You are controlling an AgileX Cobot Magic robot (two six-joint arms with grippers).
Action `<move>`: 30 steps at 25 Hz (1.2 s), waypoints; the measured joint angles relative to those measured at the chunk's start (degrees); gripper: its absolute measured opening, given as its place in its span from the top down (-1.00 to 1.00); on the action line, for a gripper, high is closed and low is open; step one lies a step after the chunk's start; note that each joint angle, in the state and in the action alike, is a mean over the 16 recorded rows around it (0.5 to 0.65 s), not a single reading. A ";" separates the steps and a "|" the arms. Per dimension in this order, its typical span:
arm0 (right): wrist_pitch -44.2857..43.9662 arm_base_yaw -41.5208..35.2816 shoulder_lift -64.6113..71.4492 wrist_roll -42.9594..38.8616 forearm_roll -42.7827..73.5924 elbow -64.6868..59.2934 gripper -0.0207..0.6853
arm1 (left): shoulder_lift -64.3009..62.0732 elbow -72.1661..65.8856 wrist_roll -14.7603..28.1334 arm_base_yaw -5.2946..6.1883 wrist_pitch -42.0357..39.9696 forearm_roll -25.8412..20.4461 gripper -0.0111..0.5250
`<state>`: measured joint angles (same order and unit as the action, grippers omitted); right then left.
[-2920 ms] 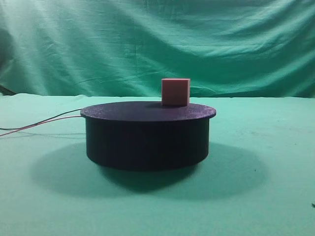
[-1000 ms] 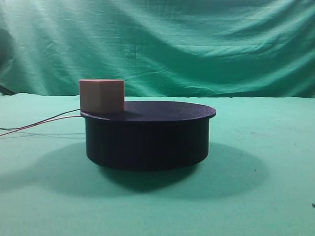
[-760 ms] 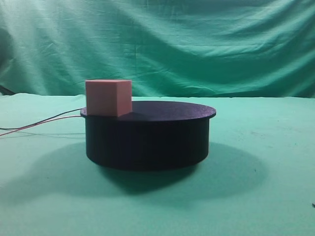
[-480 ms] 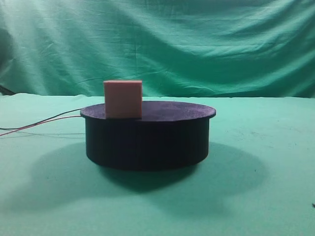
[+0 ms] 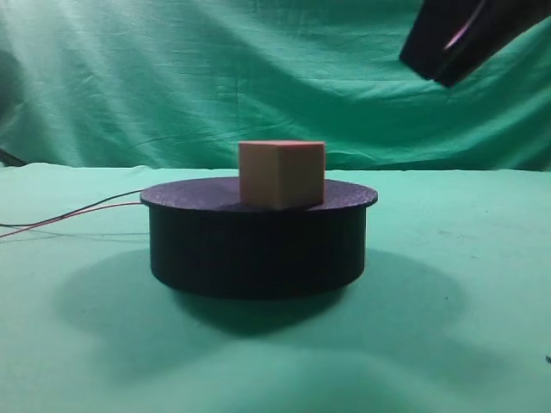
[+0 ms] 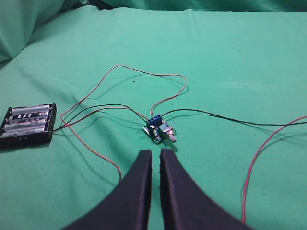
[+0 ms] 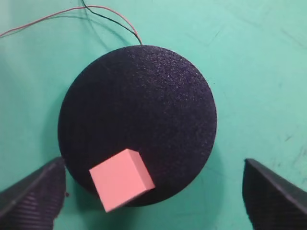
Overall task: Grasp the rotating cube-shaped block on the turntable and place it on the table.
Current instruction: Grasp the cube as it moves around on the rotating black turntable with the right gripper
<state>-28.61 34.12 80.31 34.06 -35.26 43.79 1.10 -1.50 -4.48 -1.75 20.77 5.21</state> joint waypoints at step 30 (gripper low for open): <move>-1.65 -4.86 3.18 -25.25 23.00 3.78 0.27 | 0.00 0.00 0.00 0.00 0.00 0.00 0.96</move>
<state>-30.26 29.26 83.48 8.81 -12.26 47.57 1.10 -1.50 -4.48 -1.75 20.77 5.21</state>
